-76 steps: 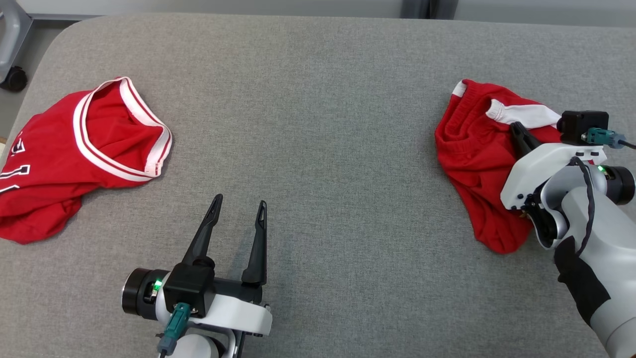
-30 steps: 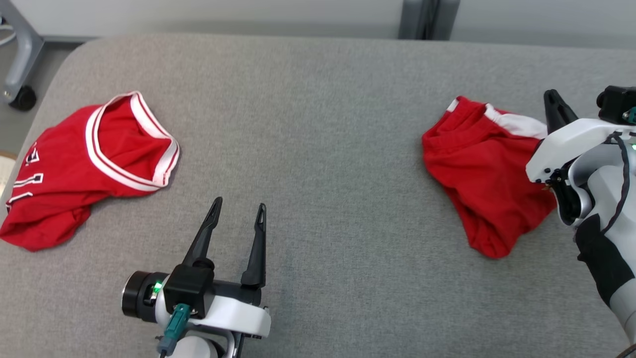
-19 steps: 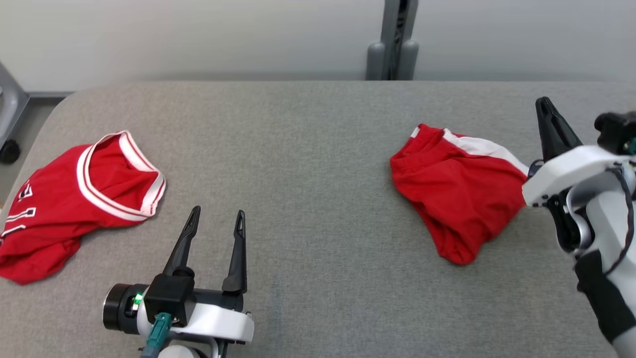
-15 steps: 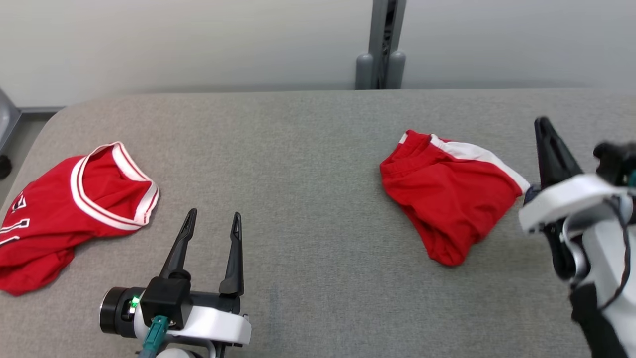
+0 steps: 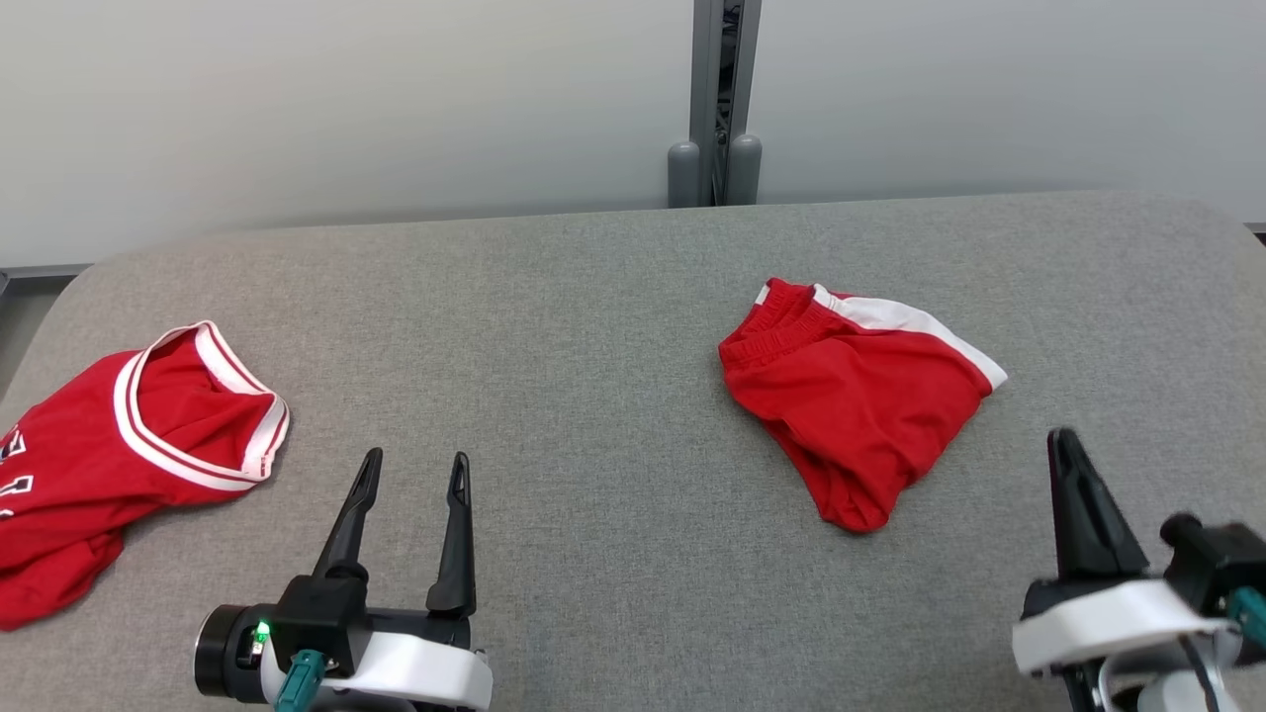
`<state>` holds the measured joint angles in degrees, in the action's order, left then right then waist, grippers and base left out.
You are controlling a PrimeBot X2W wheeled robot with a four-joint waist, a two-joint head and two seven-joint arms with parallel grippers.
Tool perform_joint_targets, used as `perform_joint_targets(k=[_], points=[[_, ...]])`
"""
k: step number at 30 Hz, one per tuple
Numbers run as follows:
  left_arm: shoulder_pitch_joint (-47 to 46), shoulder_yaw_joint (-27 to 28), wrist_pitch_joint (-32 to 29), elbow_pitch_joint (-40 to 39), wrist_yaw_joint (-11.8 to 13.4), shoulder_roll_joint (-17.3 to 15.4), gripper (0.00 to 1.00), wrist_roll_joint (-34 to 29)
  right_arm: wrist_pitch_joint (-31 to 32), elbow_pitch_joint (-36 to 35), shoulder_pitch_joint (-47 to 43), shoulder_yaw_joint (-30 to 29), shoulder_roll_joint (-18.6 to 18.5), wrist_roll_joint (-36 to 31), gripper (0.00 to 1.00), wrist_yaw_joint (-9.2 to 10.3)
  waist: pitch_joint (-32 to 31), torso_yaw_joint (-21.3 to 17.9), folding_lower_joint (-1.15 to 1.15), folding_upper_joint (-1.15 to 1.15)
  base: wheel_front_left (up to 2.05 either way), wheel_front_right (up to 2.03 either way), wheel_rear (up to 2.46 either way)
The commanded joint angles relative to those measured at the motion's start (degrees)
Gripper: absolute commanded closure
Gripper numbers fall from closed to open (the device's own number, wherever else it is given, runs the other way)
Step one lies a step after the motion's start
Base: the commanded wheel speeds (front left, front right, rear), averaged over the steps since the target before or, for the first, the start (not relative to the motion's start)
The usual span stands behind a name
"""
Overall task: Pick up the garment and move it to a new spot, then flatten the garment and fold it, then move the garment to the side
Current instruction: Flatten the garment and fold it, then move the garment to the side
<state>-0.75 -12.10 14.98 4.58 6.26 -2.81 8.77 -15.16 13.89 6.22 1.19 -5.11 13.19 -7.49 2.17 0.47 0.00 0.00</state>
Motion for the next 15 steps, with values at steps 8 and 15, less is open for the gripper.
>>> perform_joint_targets(k=[8, 15], points=[[0.9, 0.5, 0.2, 0.4, -0.4, -0.2, 0.00, 0.6, -0.1, 0.1, -4.4, -0.8, 1.1, -2.2, 0.00, -0.01, -0.6, -0.2, 0.00, 0.00, 0.00, 0.00, 0.00], [1.0, 0.2, 0.2, 0.8, -0.5, -0.2, 0.00, 0.1, -0.1, 0.2, -4.6, -0.8, 1.4, -2.3, 0.00, -0.01, -0.6, 0.0, 0.00, 0.00, 0.00, 0.00, 0.00]])
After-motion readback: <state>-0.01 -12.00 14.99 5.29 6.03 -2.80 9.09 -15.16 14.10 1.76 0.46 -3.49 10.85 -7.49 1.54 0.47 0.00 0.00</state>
